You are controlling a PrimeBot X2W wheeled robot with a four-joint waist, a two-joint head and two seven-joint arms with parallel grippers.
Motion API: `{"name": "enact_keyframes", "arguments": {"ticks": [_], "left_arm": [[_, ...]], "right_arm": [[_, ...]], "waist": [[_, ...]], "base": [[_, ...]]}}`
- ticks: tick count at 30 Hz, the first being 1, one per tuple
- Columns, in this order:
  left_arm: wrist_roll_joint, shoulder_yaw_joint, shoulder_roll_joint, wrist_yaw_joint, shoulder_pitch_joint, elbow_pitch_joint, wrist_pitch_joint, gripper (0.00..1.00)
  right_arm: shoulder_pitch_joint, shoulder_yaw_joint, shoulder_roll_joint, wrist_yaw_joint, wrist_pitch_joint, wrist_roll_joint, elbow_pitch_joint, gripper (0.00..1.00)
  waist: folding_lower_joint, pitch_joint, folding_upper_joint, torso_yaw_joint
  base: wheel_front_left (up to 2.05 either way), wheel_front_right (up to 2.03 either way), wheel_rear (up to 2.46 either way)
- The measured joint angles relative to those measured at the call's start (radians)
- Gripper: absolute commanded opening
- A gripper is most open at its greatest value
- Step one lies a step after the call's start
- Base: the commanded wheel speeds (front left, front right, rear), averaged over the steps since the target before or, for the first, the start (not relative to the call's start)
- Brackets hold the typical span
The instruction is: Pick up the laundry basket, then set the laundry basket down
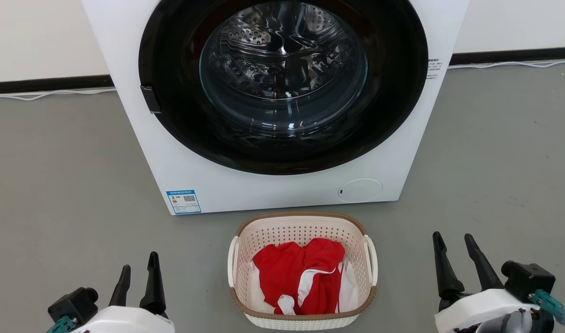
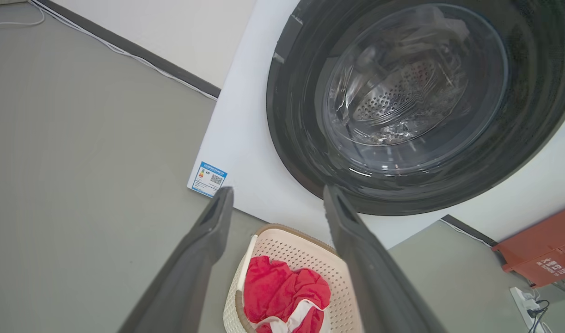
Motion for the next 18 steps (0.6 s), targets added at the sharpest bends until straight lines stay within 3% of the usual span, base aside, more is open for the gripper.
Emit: {"name": "enact_keyframes", "arguments": {"ticks": [18], "left_arm": [[0.229,-0.002,0.001,0.004,0.003,-0.018,-0.05,1.0]], "right_arm": [[-0.002,0.004,0.0,0.0,-0.056,-0.239,0.023,1.0]], "waist": [[0.0,0.006,0.0,-0.002]], "base": [[0.0,0.0,0.0]]}}
